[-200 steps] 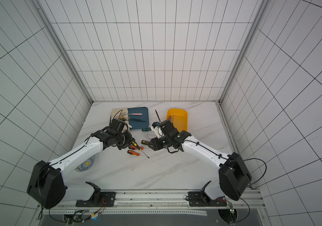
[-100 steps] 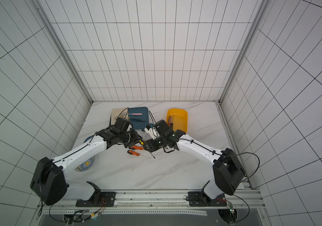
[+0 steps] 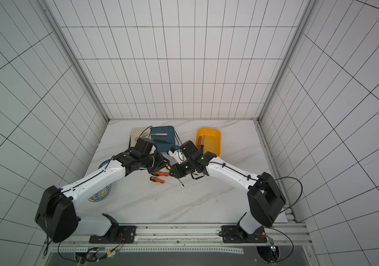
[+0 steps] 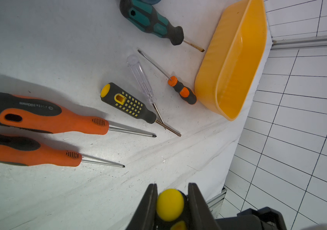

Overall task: Put the screwdriver on the desktop into the storage box
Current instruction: Pick up the screwdriver from the center of the board, then place the screwdriver in the storage box.

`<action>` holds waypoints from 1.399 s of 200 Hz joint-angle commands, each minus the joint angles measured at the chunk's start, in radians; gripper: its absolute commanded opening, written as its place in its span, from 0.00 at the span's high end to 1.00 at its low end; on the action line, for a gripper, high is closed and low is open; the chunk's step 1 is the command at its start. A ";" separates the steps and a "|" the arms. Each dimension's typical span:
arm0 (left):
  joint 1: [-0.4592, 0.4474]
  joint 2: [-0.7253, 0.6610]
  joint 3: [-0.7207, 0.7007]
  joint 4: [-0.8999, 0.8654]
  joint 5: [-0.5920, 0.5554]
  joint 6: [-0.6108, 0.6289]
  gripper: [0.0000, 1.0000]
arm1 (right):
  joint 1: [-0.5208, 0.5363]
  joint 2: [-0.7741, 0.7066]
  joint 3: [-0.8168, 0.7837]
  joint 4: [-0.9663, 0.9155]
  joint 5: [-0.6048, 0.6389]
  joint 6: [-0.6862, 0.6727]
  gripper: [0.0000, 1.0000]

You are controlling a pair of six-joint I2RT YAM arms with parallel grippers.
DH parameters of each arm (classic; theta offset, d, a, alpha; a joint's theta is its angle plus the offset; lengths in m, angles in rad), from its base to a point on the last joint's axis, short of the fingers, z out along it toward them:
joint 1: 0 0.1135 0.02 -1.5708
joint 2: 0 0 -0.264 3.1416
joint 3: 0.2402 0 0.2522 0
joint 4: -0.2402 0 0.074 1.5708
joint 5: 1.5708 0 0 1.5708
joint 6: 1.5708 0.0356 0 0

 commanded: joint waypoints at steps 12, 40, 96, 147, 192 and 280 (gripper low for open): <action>-0.004 -0.032 0.013 0.041 0.012 -0.003 1.00 | 0.011 0.017 0.053 -0.008 0.010 -0.001 0.85; 0.001 -0.042 0.004 0.029 -0.002 0.007 0.93 | 0.011 0.022 0.069 -0.028 0.044 0.004 0.92; 0.060 -0.117 -0.051 -0.030 -0.038 0.036 0.43 | -0.050 -0.008 0.067 -0.059 0.134 0.030 0.96; 0.111 -0.224 -0.160 -0.076 -0.050 0.085 0.40 | -0.210 -0.035 0.089 -0.112 0.209 0.061 0.96; 0.116 -0.272 -0.251 -0.076 -0.036 0.082 0.40 | -0.342 0.048 0.203 -0.196 0.334 0.068 0.95; 0.114 -0.336 -0.279 -0.095 -0.024 0.122 0.40 | -0.472 0.339 0.476 -0.260 0.468 0.109 0.95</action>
